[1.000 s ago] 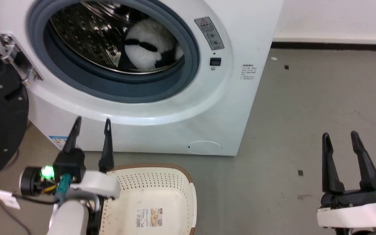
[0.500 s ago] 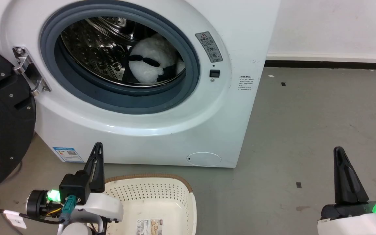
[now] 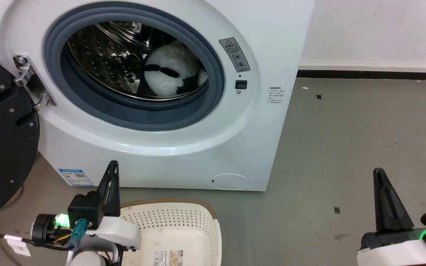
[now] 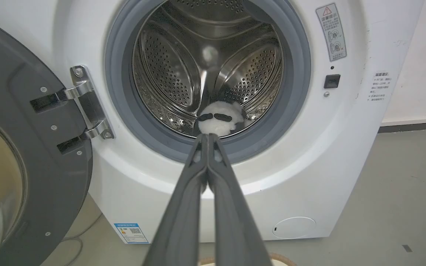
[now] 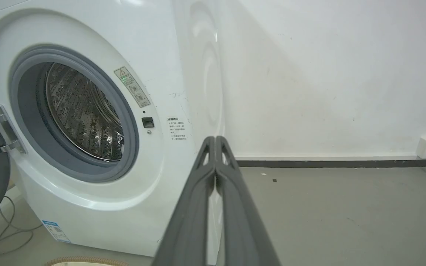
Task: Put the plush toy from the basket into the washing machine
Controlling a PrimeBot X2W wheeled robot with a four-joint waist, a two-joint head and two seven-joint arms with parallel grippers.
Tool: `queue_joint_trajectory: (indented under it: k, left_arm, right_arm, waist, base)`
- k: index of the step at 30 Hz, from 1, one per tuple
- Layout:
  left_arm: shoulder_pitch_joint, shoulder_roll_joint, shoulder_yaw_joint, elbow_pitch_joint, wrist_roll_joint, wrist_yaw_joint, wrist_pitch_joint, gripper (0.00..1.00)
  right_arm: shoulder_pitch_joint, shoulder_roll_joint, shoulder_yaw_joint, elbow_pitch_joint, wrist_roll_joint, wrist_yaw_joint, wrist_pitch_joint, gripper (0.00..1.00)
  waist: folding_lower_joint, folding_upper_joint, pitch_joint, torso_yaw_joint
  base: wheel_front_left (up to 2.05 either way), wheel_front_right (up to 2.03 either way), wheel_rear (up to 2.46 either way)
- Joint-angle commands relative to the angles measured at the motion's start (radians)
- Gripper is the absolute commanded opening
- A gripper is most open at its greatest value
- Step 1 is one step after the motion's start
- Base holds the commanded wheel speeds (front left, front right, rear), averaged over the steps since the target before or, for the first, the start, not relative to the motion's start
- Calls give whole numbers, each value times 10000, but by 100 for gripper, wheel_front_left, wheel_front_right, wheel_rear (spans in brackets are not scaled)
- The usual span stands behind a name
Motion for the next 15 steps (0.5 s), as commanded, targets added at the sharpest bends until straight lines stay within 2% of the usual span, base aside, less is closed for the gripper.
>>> queue_joint_trajectory:
  k: [1,15]
  left_arm:
    - [154,-23,57,-91,81,-33,37,0]
    - [312,-159,171,-350,176,-142,364,0]
  right_arm:
    - [-67,-1,30,37,-39,1,44,0]
    - [-139,-1,110,143,-275,2,373,0]
  waist:
    - [1,-1,-6,-4]
    - [1,-1,-93,-70]
  base:
    - [0,0,0]
    - [0,0,0]
